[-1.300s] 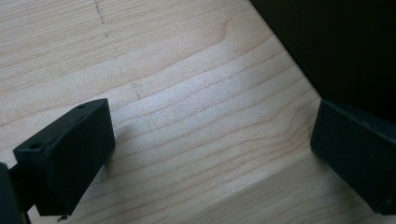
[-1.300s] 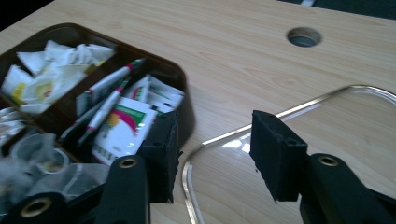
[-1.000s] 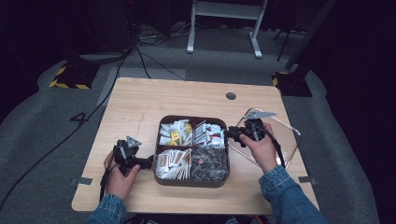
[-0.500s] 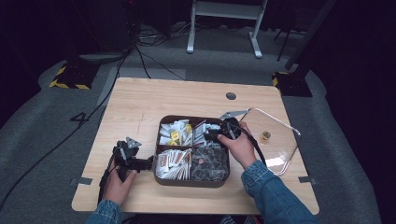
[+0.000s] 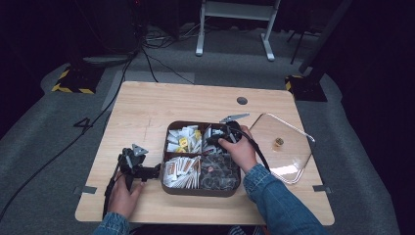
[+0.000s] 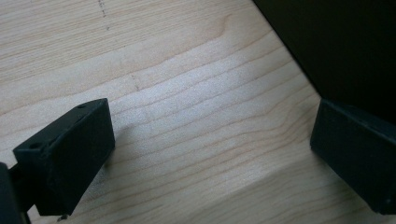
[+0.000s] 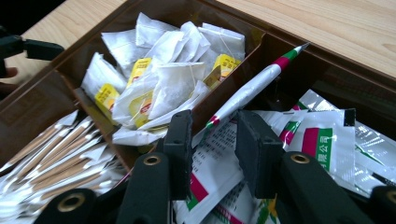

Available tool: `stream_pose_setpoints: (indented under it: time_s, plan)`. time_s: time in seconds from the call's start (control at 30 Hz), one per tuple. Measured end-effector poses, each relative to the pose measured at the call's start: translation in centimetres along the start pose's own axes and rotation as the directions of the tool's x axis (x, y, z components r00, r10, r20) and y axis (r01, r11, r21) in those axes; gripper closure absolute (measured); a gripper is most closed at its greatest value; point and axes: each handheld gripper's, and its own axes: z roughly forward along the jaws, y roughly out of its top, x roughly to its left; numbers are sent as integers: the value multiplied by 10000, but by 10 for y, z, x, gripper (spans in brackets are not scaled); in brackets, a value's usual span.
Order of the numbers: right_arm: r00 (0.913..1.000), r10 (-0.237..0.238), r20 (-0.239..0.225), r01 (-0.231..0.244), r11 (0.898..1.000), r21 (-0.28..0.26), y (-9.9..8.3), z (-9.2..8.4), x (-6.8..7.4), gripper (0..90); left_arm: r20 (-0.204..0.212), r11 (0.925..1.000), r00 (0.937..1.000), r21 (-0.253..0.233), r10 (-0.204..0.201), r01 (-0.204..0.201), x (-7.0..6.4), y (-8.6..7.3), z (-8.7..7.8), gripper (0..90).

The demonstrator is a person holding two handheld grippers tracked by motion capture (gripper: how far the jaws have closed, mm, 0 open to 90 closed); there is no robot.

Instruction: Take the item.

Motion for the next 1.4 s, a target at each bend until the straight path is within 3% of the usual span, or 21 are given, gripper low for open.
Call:
stream_pose_setpoints:
  time_s: [0.13,0.23,0.4,0.6,1.03,1.4]
  plan:
    - [9999,53,97,-53,10000,74,3,7,0,680,-1,10000,10000,-2,1,-1,0,0,0,1]
    - [9999,139,-29,-138,9998,112,4,9,0,765,1,10000,10000,-1,-2,2,0,0,0,1]
    - [9999,101,-46,-101,9999,-17,4,8,0,865,0,10000,10000,-2,0,0,0,0,0,1]
    - [9996,155,-246,-160,9997,-200,3,2,1,900,-9,10000,10000,-5,-18,17,0,0,0,1]
    - [9963,379,-766,-456,9938,-1011,1,-27,2,900,2,10000,10000,-4,-2,2,0,0,0,1]
    - [9920,430,-1183,-639,9818,-1791,-9,-65,1,900,2,10000,10000,0,1,-1,0,0,0,1]
